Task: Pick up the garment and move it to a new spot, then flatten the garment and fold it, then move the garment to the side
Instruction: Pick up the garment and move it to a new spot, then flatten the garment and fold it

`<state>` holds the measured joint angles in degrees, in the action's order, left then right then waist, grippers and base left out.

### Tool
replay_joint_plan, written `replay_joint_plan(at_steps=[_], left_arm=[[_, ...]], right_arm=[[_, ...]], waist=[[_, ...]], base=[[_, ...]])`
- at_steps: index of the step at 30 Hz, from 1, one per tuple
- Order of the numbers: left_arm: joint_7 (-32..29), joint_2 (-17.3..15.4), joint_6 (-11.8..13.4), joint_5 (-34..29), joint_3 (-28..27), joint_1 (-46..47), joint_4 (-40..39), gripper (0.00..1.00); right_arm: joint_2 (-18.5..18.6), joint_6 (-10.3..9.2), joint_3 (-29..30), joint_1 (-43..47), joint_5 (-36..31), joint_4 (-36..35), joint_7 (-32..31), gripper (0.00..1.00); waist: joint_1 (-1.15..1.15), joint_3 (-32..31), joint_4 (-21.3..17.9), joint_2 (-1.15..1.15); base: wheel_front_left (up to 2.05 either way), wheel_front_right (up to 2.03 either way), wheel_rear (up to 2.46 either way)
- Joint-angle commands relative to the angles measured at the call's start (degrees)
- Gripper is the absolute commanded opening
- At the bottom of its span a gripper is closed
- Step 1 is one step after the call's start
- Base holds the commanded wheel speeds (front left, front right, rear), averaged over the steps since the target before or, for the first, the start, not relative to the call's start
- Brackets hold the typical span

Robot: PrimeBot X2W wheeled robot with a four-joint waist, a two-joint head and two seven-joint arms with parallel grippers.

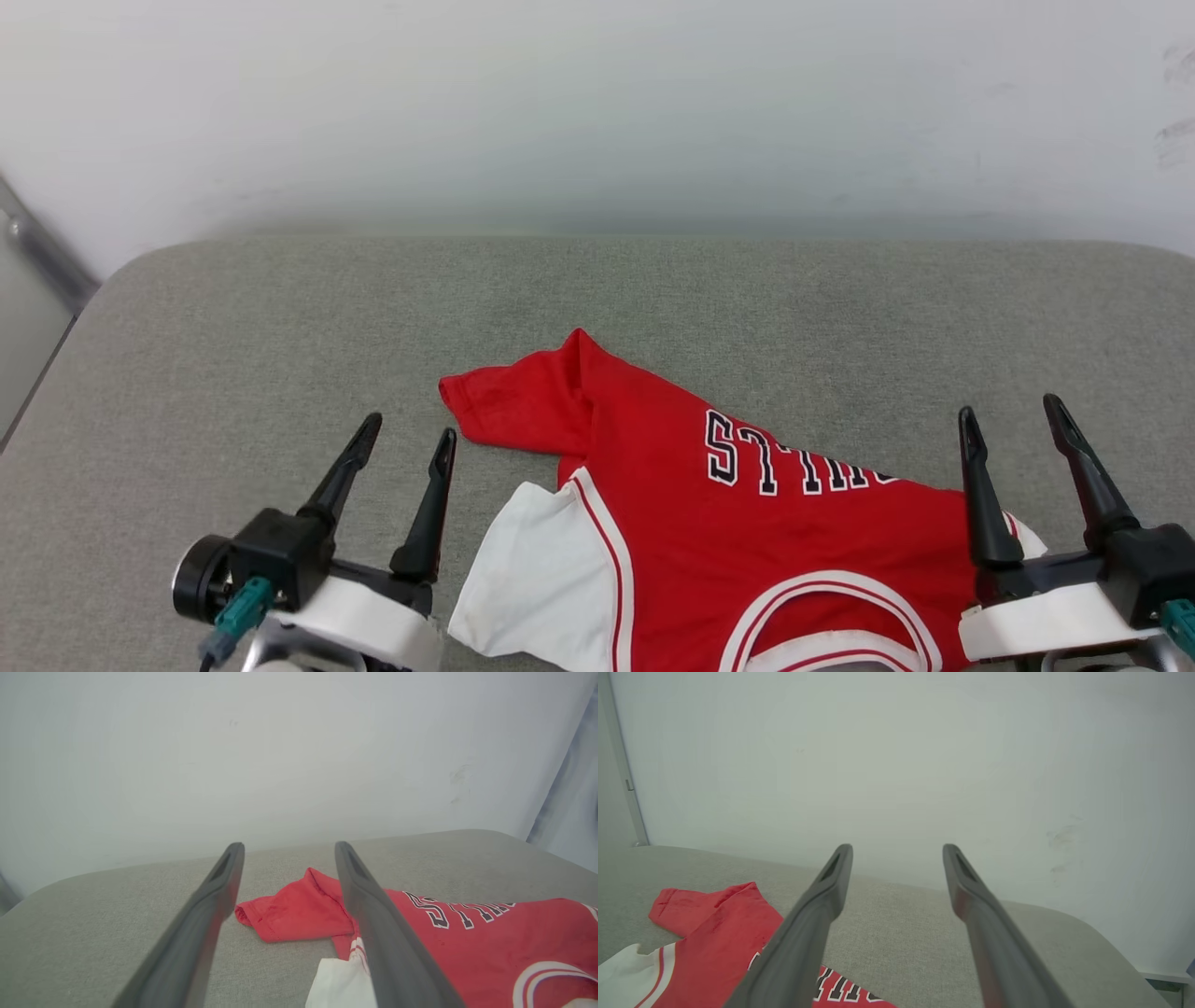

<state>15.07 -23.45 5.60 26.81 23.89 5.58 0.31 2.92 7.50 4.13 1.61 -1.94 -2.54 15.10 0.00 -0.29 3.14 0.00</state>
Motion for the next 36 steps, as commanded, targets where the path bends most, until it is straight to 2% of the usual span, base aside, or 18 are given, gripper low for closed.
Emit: replay_joint_plan(at_steps=[1,6,14,17,21,25,28,32,34,36], left_arm=[[0.1,0.8,-0.1,-0.6,-0.7,-1.1,-0.8,1.0],[0.1,5.4,-2.2,-5.7,-5.4,-7.5,-3.6,1.0],[0.1,10.9,-6.9,-9.4,-9.9,-11.3,-1.3,1.0],[0.1,11.4,-8.4,-10.2,-10.4,-11.0,0.4,1.0],[-0.6,11.0,-8.9,-10.6,-10.4,-10.2,2.0,1.0],[-9.3,9.2,-8.6,-11.3,-9.0,-8.9,2.2,1.0],[-19.3,8.3,-7.7,-9.9,-9.1,-7.4,0.1,1.0],[-36.0,5.7,-7.3,-9.3,-7.1,-7.0,-3.2,1.0],[-42.0,5.7,-6.2,-8.1,-7.4,-6.5,-5.2,1.0],[-47.4,4.3,-5.4,-8.8,-6.8,-6.3,-6.1,1.0]], right_arm=[[-0.1,-0.02,0.1,0.8,0.6,-0.4,0.1,1.0],[-0.1,-0.02,0.0,1.5,1.0,-0.9,0.1,1.0],[-0.1,-0.02,-0.6,1.3,1.2,-0.8,0.1,1.0],[-0.1,-0.02,-0.9,1.1,0.9,-0.8,0.1,1.0],[-0.1,-0.02,-0.8,1.7,0.9,-1.1,0.1,1.0],[-0.1,-0.02,-0.7,1.3,0.7,-1.4,0.1,1.0],[-0.1,-0.02,-0.6,0.6,0.6,-1.6,0.1,1.0],[-0.1,-0.02,-1.0,-0.3,0.3,-1.8,0.1,1.0],[-0.1,-0.02,-1.3,-0.9,0.1,-1.9,0.1,1.0],[-0.1,-0.02,-1.5,-1.5,0.1,-2.1,0.1,1.0]], waist=[[0.0,0.0,0.0,0.0],[0.0,-0.2,-0.1,0.0],[0.0,-0.1,-0.8,0.0],[0.0,0.2,-1.1,0.0],[0.0,0.8,-1.6,0.0],[0.0,2.3,-2.0,0.0],[0.0,3.8,-2.1,0.0],[0.0,6.2,-2.5,0.0],[0.0,7.4,-2.7,0.0],[0.0,8.7,-3.0,0.0]], base=[[0.0,0.0,0.0],[0.0,0.0,0.0],[0.0,0.0,0.0],[0.0,0.0,0.0],[0.0,0.0,0.0],[0.0,0.0,0.0],[0.0,0.0,0.0],[0.0,0.0,0.0],[0.0,0.0,0.0],[0.0,0.0,0.0]])
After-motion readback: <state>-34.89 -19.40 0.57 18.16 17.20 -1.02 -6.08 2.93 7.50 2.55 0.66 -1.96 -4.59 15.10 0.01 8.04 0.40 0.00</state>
